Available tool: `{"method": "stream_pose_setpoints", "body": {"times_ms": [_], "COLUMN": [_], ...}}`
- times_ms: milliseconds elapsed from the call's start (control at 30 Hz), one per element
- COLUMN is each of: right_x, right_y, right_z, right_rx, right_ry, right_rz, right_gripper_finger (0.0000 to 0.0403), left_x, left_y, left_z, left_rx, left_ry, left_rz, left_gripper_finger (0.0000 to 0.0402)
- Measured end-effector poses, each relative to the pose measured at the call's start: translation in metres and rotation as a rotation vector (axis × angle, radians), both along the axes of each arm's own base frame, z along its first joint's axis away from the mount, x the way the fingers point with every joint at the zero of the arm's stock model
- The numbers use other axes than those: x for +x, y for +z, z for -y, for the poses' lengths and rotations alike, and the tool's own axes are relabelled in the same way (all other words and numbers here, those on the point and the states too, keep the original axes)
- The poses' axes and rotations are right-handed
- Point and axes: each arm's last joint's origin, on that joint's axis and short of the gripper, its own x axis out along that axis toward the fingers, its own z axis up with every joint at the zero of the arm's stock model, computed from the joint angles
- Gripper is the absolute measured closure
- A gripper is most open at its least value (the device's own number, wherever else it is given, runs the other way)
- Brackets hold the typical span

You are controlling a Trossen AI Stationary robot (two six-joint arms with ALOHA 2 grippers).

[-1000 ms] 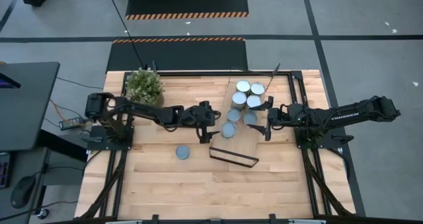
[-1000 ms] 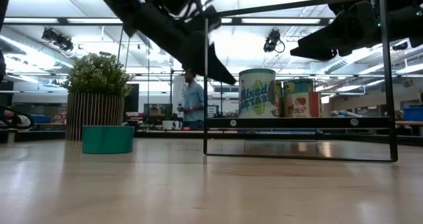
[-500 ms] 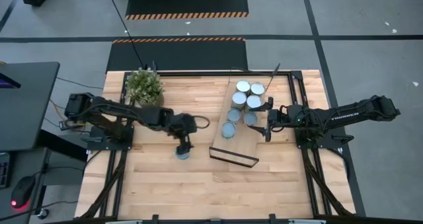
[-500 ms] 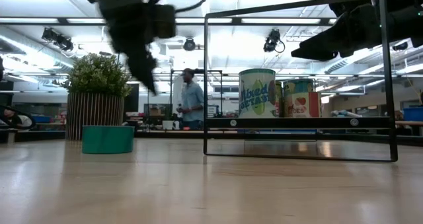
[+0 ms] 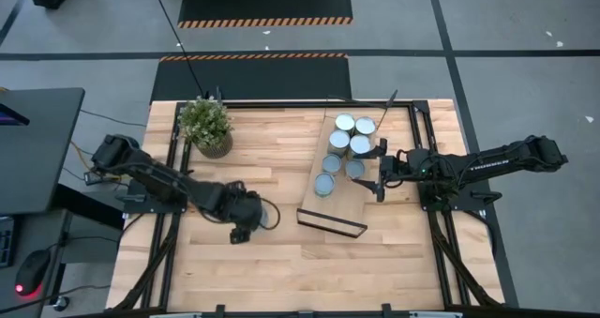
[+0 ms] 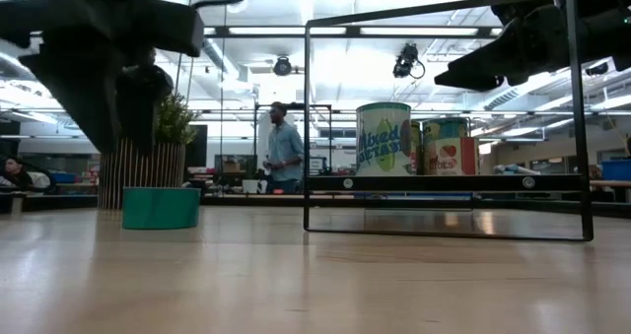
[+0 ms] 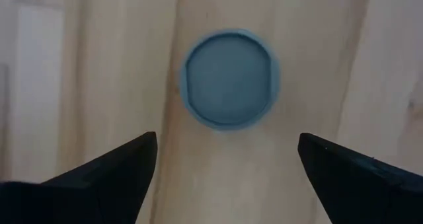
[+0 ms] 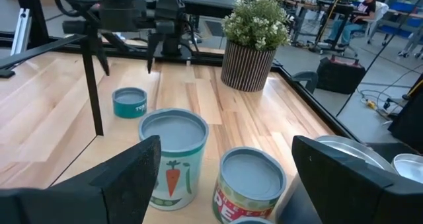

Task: Pick and place cans onto a shelf
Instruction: Put the canned tuna on the shelf

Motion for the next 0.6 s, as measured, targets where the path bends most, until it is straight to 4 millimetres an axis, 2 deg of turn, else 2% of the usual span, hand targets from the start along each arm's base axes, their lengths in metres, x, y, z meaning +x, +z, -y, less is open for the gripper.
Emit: {"method": "stream_pose_setpoints", "body": {"times_ms": [200,367,600], "right_x": [0.000,0.000,0.000], "right_y": [0.001,0.001,0.001], "right_z": [0.000,-0.001,-0.002], "right_rx": [-0.003,0.009,0.017], "right_ry": [0.001,0.025,0.029], "right_rz": [0.012,0.013,0.014], "right_gripper_finger": [0.0054,0.0054,0.0054], "left_x": [0.006,0.014,0.021], "left_y": [-0.021,-0.034,-0.035], "left_z": [0.013,0.005,-0.008], "left_rx": [0.041,0.010,-0.034], "left_ry": [-0.009,0.076,0.104], "left_rz": [-0.041,-0.088,-0.077], "left_gripper_finger": [0.0028,0.0028,0.0028]}}
